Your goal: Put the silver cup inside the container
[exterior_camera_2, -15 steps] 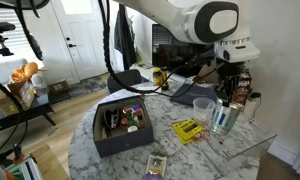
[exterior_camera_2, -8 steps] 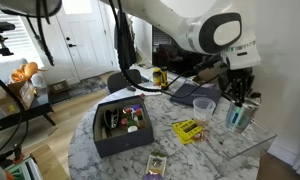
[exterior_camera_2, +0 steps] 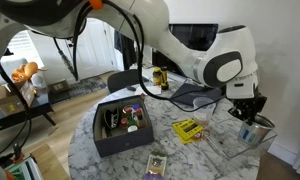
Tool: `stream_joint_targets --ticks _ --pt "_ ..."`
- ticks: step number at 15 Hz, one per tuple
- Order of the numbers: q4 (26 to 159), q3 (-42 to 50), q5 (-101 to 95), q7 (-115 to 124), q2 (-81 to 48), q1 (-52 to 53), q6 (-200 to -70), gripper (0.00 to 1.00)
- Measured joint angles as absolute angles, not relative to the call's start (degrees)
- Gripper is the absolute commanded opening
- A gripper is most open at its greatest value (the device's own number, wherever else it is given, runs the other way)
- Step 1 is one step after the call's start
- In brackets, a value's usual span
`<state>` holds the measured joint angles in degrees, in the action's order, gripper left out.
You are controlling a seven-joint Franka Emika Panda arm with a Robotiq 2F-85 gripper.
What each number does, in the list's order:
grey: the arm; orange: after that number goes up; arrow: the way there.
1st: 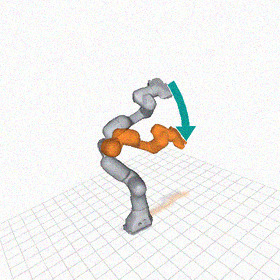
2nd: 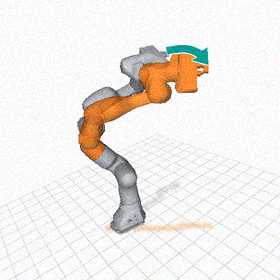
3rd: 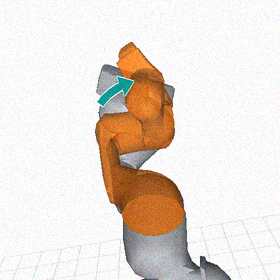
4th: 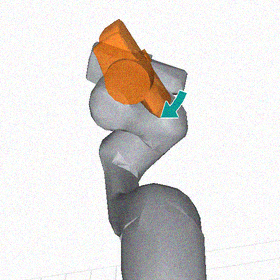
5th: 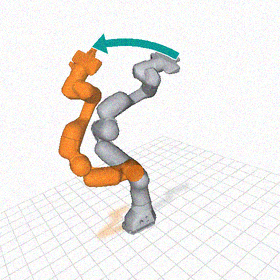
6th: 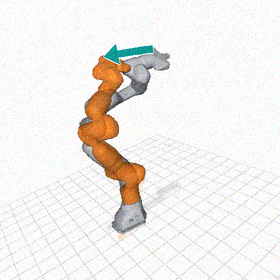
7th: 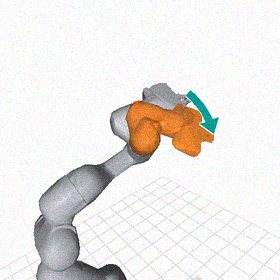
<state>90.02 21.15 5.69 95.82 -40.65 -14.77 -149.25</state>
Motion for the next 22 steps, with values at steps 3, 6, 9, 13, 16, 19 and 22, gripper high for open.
stream_joint_targets --ticks 3,6,9,13,16,19,22 --pt "90.0 21.2 7.3 97.8 -41.6 -15.1 -149.3 0.03" --pt "90.6 21.0 7.6 97.8 -41.3 -14.8 -151.2 0.03" --pt "92.0 21.0 7.6 97.8 -40.9 -14.3 -154.5 0.03" --pt "94.3 20.9 7.6 97.8 -40.6 -13.3 -157.3 0.03" --pt "95.6 20.7 7.6 97.8 -40.8 -12.1 -158.5 0.03" --pt "96.3 20.8 7.6 97.9 -41.0 -10.9 -159.9 0.03" --pt "96.2 21.6 7.6 98.6 -41.6 -10.2 -160.9 0.03"
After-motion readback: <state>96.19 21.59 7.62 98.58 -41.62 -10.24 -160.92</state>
